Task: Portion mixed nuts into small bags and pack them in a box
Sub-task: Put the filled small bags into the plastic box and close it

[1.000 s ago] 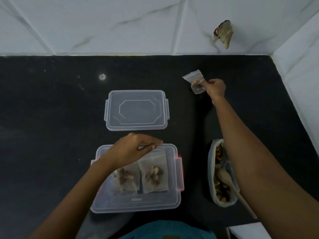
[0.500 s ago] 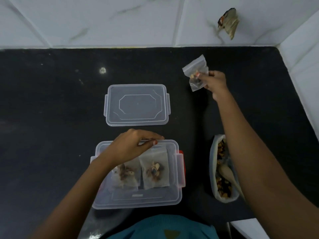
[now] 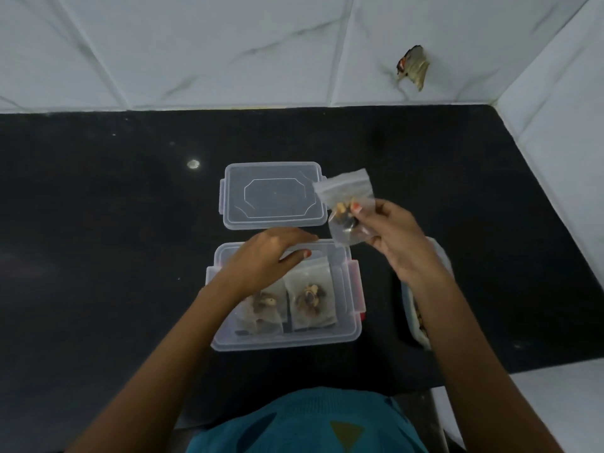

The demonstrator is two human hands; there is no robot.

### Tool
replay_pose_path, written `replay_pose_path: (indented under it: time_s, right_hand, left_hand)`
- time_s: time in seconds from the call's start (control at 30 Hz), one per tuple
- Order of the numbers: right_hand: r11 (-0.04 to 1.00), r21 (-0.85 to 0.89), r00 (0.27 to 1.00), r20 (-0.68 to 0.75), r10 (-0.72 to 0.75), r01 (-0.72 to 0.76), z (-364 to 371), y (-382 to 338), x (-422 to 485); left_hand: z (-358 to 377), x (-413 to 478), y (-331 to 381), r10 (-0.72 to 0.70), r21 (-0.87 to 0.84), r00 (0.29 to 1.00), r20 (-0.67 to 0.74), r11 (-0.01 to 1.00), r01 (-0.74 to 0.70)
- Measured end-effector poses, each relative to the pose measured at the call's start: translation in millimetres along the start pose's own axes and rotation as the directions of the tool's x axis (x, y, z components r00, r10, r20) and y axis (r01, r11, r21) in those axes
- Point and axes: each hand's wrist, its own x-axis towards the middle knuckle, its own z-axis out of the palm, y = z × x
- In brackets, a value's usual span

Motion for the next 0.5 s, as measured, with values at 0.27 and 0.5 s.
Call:
replay_pose_path:
  time_s: [0.27,0.5]
  right_hand:
    - [0.994,-0.110,1.000,0.029,-0.010,0.013,34,50,-53]
    - [0.937,-0.348,1.000,0.016,-0.013,0.018,61,76,-55]
  left_hand:
    - [-1,-57,20,-0.356,-0.484,0.908,-0.218,0.848,0.216]
    - [13,-75,28,-0.557,-0.627,0.828,-0.063,0.668,0.402]
